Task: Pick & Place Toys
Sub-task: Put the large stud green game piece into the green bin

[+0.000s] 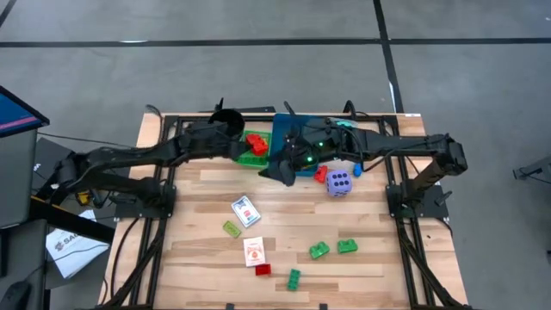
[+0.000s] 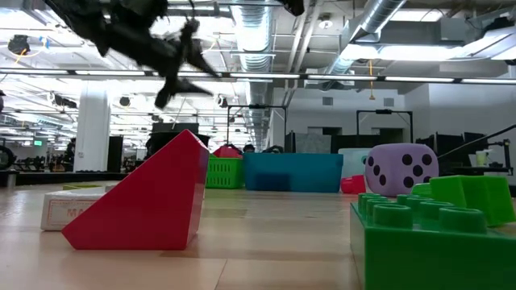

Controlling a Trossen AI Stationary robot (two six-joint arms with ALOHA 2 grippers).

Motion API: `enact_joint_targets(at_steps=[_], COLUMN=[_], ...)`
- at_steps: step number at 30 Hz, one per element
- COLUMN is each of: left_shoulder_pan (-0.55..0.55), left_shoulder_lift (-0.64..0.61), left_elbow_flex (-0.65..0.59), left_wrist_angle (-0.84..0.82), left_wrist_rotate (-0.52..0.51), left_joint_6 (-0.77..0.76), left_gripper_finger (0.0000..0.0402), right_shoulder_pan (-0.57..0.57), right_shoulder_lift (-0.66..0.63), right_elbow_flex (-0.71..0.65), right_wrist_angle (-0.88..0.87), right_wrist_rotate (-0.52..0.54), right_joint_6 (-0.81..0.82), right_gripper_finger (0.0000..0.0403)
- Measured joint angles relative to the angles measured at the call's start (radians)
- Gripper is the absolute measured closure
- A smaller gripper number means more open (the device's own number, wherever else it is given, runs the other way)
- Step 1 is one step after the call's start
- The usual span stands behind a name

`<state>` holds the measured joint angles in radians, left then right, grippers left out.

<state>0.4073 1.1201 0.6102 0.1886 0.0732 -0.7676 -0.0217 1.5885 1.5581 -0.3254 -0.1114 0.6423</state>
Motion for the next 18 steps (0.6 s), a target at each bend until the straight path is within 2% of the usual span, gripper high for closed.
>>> enact_joint_targets(at_steps=[7,11,14,18], left_shoulder_pan=[-0.137,-0.232,-0.3,-0.375], left_shoulder_lift=[-0.238,-0.333,-0.356,-0.345], left_elbow_flex=[0.0,0.001,0.002,0.001], left_wrist_angle=[0.003,0.007,0.034,0.058], left_wrist_rotate=[0.003,-0.016,-0.061,-0.094], left_joint_6=[0.003,0.001,0.002,0.003], left_gripper_finger=[0.0238,0.0237,0.0236,0.0236], right_shoulder_pan=[0.038,0.045,0.046,0.06], right_shoulder_lift=[-0.04,-0.069,-0.077,-0.064], right_elbow_flex=[0.002,0.002,-0.001,0.0], right_wrist_angle=[-0.08,-0.227,-0.376,-0.454], right_wrist_rotate=[-0.101,-0.13,-0.129,-0.128], right_joint_6=[-0.151,-0.187,-0.128,0.004], right_gripper_finger=[0.0055,0.0077,0.0085,0.0087])
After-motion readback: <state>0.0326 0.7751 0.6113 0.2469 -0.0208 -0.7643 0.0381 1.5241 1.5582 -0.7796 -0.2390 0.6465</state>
